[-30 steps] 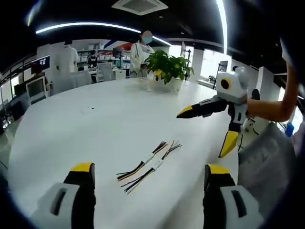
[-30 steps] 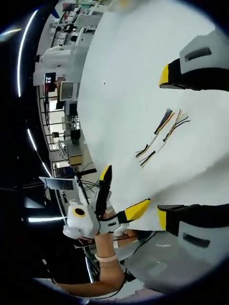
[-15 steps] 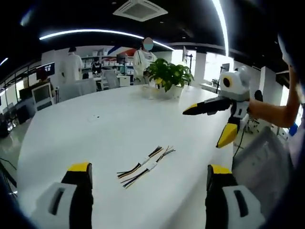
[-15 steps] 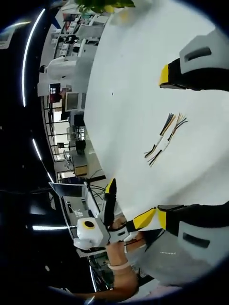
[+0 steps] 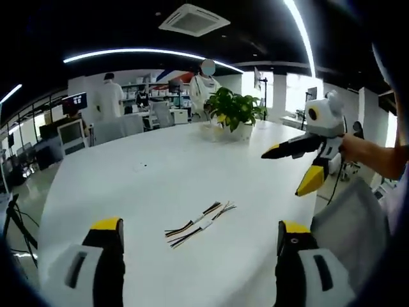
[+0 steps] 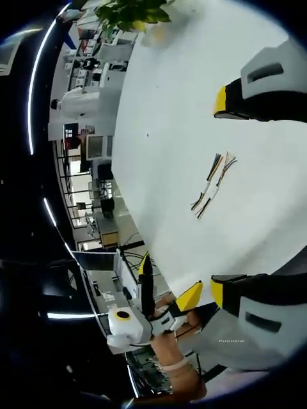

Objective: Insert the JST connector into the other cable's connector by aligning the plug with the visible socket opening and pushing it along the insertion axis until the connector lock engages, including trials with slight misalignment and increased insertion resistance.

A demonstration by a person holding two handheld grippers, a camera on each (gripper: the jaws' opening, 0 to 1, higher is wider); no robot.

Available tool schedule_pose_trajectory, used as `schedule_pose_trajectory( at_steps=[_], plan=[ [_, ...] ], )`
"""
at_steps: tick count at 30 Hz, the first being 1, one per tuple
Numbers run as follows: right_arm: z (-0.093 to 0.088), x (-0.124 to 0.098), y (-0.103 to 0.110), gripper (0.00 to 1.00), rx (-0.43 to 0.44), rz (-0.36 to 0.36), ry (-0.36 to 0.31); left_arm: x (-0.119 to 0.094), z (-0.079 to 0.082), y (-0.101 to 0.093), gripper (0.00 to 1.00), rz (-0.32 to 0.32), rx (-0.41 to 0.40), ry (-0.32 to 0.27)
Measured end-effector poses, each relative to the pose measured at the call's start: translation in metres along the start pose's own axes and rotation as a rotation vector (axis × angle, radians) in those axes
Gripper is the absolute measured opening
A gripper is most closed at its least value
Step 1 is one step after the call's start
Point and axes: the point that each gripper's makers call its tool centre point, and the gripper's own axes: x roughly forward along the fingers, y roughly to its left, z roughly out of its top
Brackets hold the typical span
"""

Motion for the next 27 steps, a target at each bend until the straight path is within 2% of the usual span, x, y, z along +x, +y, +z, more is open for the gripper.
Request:
schedule_pose_trajectory(
  at_steps=[3, 6, 7, 17, 20, 22, 23, 24, 27],
  plan=[
    [-0.003, -0.006, 0.002, 1.0, 0.01, -0.01, -0.001, -0.006, -0.006, -0.001, 0.99, 0.024, -0.03, 0.009],
    [-0.007, -0.013, 0.004, 1.0, 0.025, -0.02, -0.006, -0.015, -0.004, -0.002, 0.99, 0.058, -0.13, -0.036],
    [-0.008, -0.015, 0.004, 1.0, 0.028, -0.021, -0.008, -0.018, -0.004, -0.001, 0.99, 0.068, -0.139, -0.034],
    [-0.022, -0.03, 0.012, 0.99, 0.05, -0.047, -0.012, -0.043, -0.017, -0.003, 0.99, 0.147, -0.025, 0.042],
    [-0.023, -0.032, 0.013, 0.98, 0.037, -0.058, -0.013, -0.048, -0.02, -0.005, 0.99, 0.167, -0.019, 0.047],
    [-0.021, -0.036, 0.015, 0.97, 0.027, -0.06, -0.029, -0.053, -0.019, -0.001, 0.99, 0.216, -0.096, 0.021],
    [-0.02, -0.037, 0.015, 0.96, 0.022, -0.06, -0.042, -0.055, -0.015, -0.001, 0.99, 0.22, -0.138, -0.016],
    [-0.02, -0.038, 0.016, 0.96, 0.023, -0.064, -0.045, -0.055, -0.015, -0.002, 0.99, 0.213, -0.162, -0.023],
    [-0.022, -0.04, 0.019, 0.96, 0.028, -0.065, -0.043, -0.061, -0.017, -0.001, 0.99, 0.228, -0.178, -0.03]
  ],
)
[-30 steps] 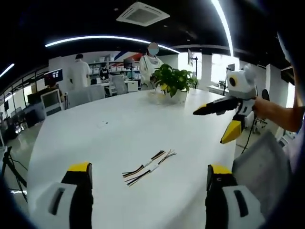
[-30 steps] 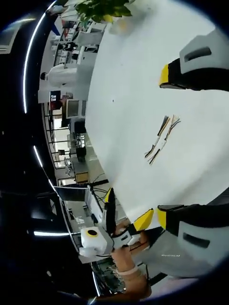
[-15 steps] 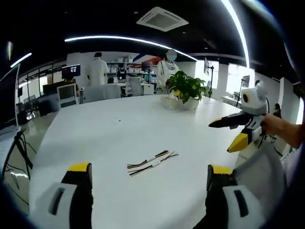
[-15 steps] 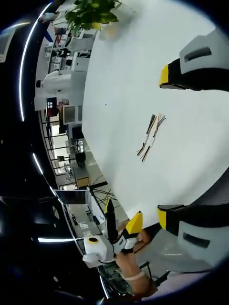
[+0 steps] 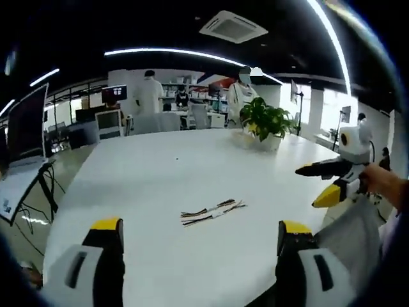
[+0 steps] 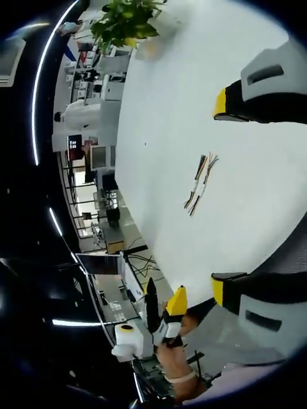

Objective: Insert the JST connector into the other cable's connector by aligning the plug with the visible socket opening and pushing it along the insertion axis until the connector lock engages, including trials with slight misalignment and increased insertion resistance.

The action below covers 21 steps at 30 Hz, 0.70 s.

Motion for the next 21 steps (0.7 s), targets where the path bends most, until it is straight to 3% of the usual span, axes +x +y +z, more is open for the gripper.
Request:
schedule_pose_trajectory(
  at_steps=[4, 11, 21],
  plan=[
    [-0.002, -0.003, 0.005, 0.96, -0.011, -0.001, 0.007, -0.008, -0.002, 0.009, 0.99, 0.075, 0.031, 0.004],
    [0.001, -0.004, 0.014, 0.95, -0.013, 0.006, -0.003, -0.014, 0.0, 0.004, 0.99, 0.067, -0.015, -0.018],
    [0.003, -0.008, 0.016, 0.96, -0.014, -0.009, -0.015, -0.02, 0.007, 0.004, 0.99, 0.08, -0.018, -0.044]
  ],
)
